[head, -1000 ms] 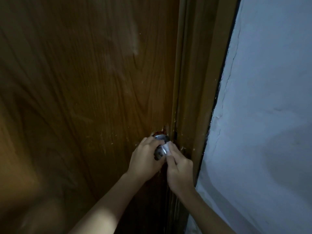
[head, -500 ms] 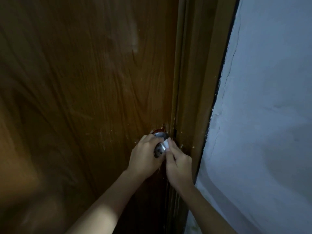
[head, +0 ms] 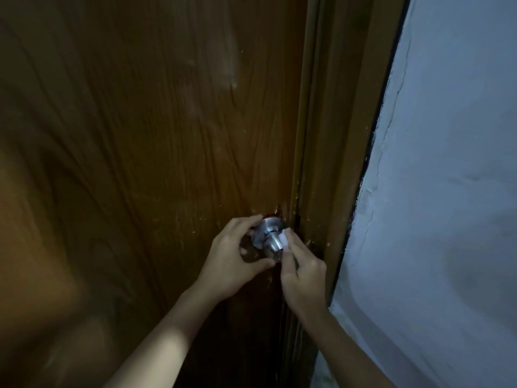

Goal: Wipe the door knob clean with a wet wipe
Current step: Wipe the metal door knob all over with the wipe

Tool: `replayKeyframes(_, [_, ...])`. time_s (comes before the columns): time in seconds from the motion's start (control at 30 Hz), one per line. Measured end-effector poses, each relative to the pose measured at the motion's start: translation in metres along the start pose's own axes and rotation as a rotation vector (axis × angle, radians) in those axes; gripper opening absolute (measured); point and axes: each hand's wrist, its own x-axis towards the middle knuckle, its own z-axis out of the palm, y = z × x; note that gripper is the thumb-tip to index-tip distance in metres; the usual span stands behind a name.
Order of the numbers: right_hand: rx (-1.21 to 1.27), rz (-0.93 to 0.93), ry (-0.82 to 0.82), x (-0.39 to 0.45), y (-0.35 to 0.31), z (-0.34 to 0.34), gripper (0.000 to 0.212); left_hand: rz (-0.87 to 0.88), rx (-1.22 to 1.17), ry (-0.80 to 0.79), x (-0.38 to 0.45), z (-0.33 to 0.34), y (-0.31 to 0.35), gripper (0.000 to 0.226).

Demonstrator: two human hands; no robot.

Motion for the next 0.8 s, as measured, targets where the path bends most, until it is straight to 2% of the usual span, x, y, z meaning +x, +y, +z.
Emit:
replayKeyframes(0.13, [-0.080,-0.200,-0.096,0.001,0.003,0.004,0.038,-0.031,-0.090,0.004,-0.006,-0.001,-0.004,0.072])
replayKeyframes(0.27, [-0.021,-0.097,-0.019,0.003,0.004,0.002,0.040,-0.065,-0.156,0.015,-0.006,0.001,-0.003,0.064])
replayKeyframes(0.33, [-0.054,-0.111,-0.066,0.004,0.003,0.002,0.040,-0.047,-0.115,0.019,-0.006,0.002,-0.003,0.058])
replayKeyframes(0.43, [-0.057,-0.151,-0.119,0.003,0.006,-0.001,0.040,0.050,0.180,0.178,-0.007,0.002,-0.005,0.050])
replayKeyframes(0.5, [-0.034,-0.059,-0.090,0.003,0.008,-0.005,0.043,0.156,0.445,0.306,-0.007,-0.001,-0.008,0.053])
replayKeyframes(0.53, [-0.040,-0.016,-0.078,0.001,0.008,-0.005,0.046,0.199,0.561,0.315,-0.006,-0.002,-0.010,0.058])
replayKeyframes(0.7, [-0.082,-0.100,-0.086,-0.009,0.015,-0.006,0.045,0.239,0.928,0.123,-0.001,-0.012,-0.024,0.086])
replayKeyframes(0.8, [-0.070,-0.015,-0.123,0.001,0.008,-0.004,0.049,0.281,0.987,0.135,-0.001,-0.016,-0.030,0.069])
